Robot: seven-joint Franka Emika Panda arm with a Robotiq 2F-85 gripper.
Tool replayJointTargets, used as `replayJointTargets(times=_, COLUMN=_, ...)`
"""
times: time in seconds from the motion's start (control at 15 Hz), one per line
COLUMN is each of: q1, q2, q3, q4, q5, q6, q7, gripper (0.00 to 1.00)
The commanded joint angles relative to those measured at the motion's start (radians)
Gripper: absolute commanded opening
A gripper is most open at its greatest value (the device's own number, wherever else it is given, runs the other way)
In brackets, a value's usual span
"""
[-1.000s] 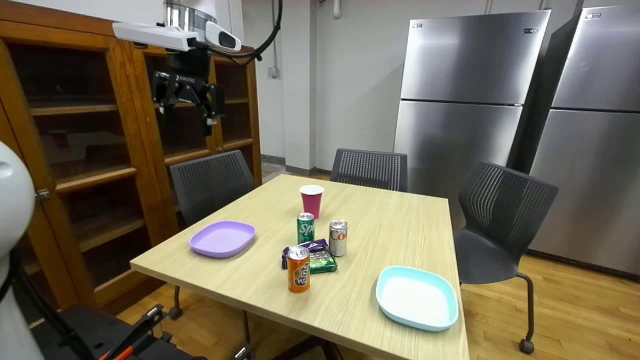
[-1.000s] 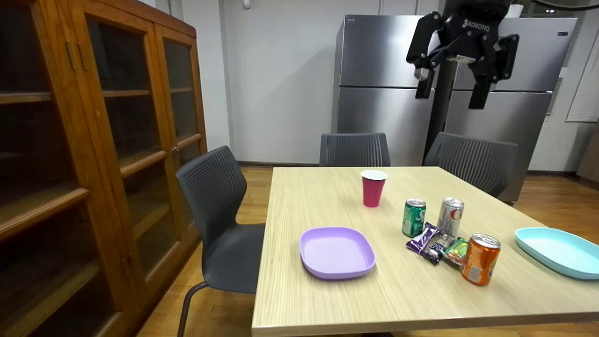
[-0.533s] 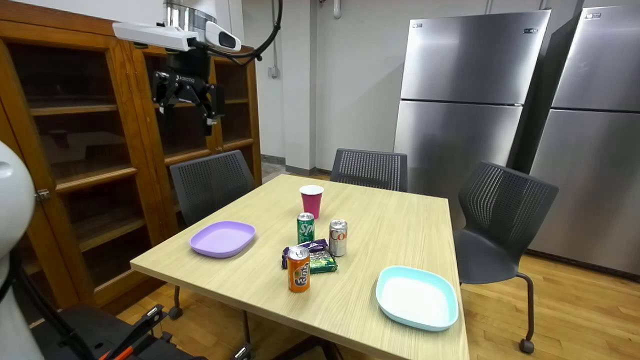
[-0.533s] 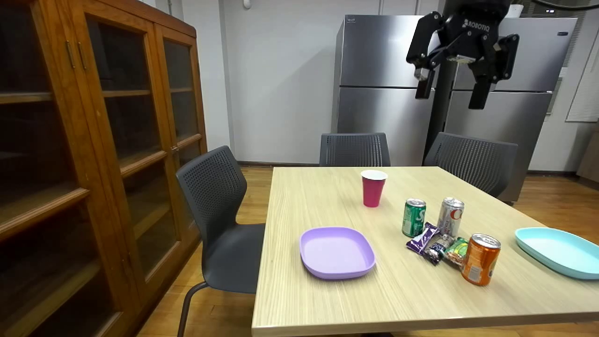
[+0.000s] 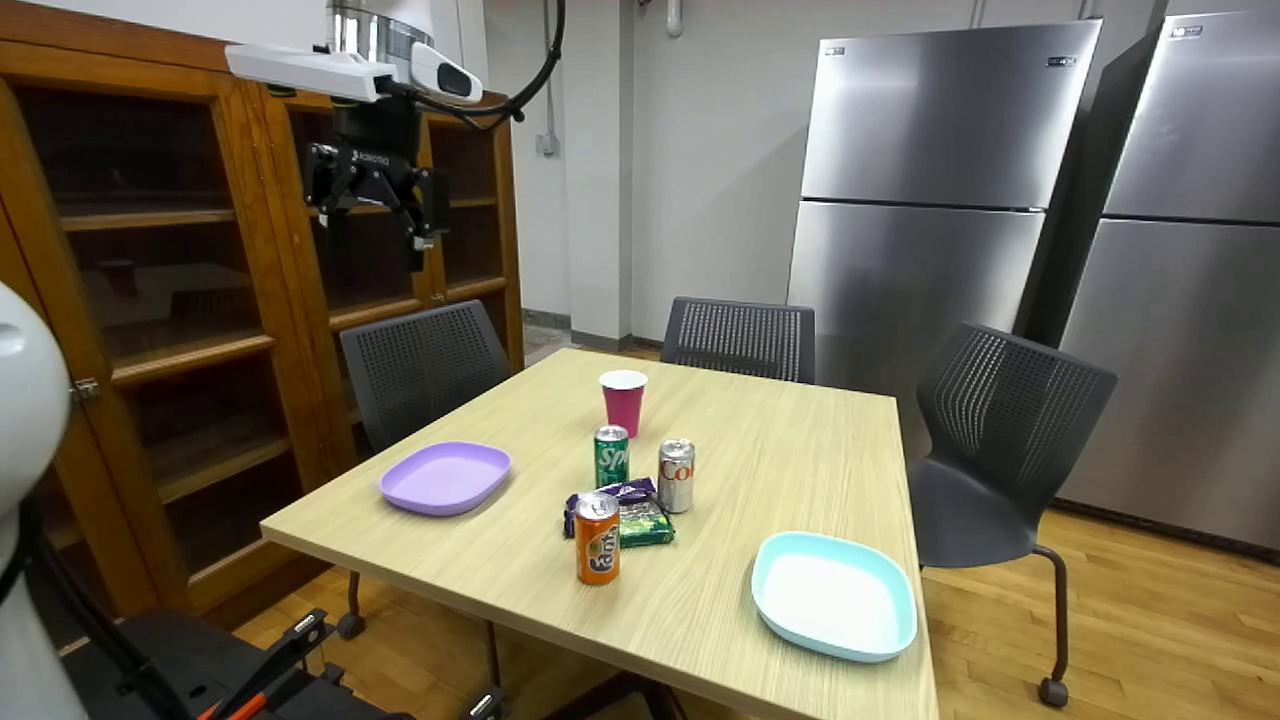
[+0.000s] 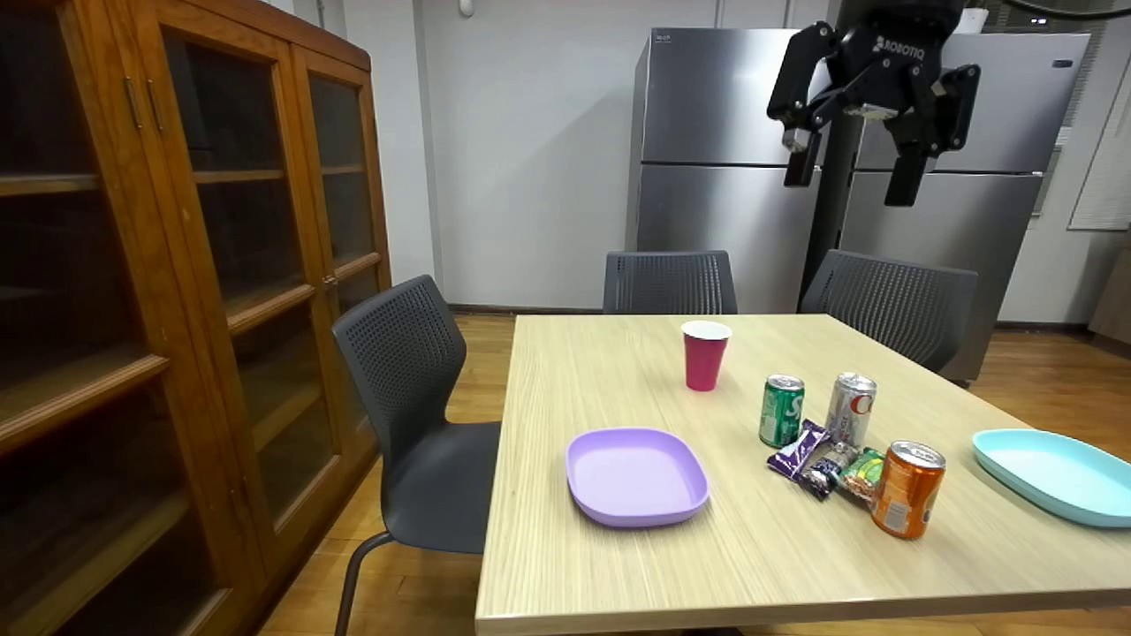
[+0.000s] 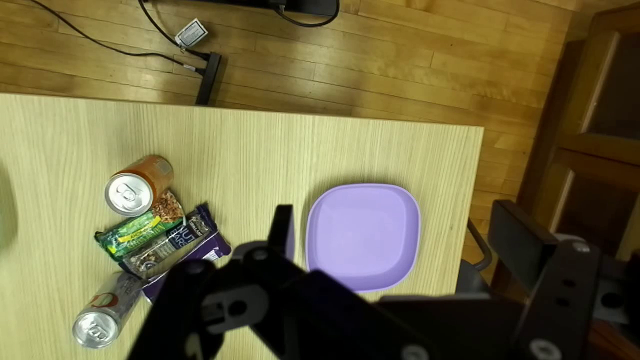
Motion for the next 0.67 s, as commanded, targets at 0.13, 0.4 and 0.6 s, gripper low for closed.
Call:
replayJointTargets(times=0.13, q1=-0.014, q2=0.000, q3=0.013, q4=0.002, q5=0.005, q6=-0.003, q7=-0.004, gripper=1.00)
replayJointTargets(times=0.4, q1=-0.025, q2=-0.006, q3=0.024, q4=-0.014, q5=-0.024, q6=0.029, q7=0.032, gripper=1.00)
replayJointTargets(times=0.6, q1=-0.042, q2=-0.006, q3=0.035, q4=-0.041, q5=-0.068, q6=0.106, q7=0.078, gripper=1.00)
